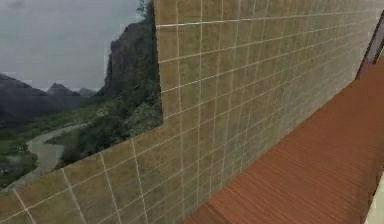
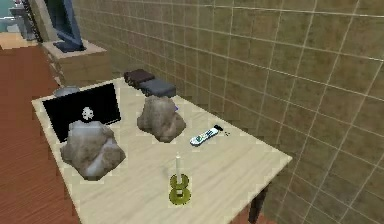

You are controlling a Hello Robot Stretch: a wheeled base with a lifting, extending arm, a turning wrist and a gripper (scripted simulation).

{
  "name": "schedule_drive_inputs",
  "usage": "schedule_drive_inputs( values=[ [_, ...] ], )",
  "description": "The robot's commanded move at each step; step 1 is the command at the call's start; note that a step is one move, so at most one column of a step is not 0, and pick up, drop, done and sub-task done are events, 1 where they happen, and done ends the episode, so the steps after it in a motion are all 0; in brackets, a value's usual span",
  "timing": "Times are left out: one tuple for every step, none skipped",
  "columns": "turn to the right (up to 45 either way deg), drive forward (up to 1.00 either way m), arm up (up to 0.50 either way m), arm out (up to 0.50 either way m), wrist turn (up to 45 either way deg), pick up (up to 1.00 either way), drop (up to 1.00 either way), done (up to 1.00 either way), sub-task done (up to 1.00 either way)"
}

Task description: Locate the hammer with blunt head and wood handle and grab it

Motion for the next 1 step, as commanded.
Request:
schedule_drive_inputs(
  values=[
    [0.0,0.20,0.00,0.00,0.0,0.00,0.00,0.00,0.00]
  ],
)
